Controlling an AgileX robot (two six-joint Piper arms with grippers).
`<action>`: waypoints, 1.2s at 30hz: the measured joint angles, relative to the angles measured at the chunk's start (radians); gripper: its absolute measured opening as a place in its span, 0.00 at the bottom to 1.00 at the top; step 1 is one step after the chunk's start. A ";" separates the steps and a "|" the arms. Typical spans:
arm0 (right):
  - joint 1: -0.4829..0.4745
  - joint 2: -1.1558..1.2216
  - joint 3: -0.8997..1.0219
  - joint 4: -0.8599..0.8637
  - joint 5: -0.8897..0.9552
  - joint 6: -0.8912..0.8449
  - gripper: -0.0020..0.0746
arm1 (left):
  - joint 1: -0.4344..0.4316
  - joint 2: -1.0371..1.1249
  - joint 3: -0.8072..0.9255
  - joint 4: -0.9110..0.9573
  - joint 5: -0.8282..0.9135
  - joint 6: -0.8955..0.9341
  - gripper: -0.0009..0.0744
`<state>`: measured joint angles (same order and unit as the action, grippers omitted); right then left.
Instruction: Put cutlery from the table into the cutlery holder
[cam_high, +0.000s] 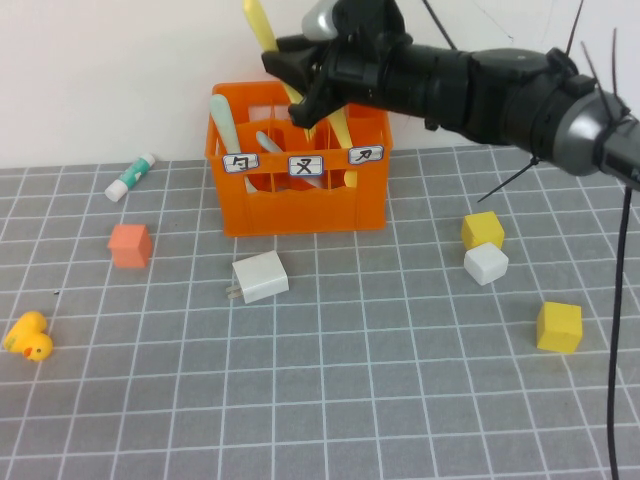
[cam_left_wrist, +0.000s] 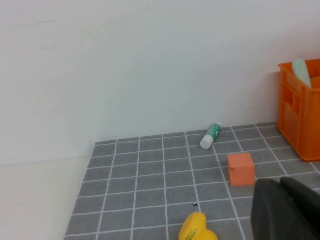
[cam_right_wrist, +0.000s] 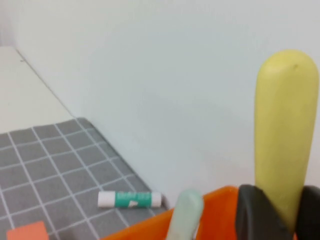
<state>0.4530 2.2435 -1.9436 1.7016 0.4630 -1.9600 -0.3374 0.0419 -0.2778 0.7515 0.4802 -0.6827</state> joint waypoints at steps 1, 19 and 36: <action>0.000 0.005 0.000 0.000 0.000 0.000 0.23 | 0.000 0.000 0.000 0.000 0.000 0.000 0.01; 0.000 0.060 0.000 0.000 0.009 0.028 0.65 | 0.000 0.000 0.000 0.000 0.000 0.000 0.01; 0.002 -0.188 0.000 -0.017 0.263 0.032 0.05 | 0.000 0.000 0.000 0.000 0.000 0.000 0.01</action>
<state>0.4548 2.0559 -1.9436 1.6848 0.7264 -1.9278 -0.3374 0.0419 -0.2778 0.7515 0.4802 -0.6827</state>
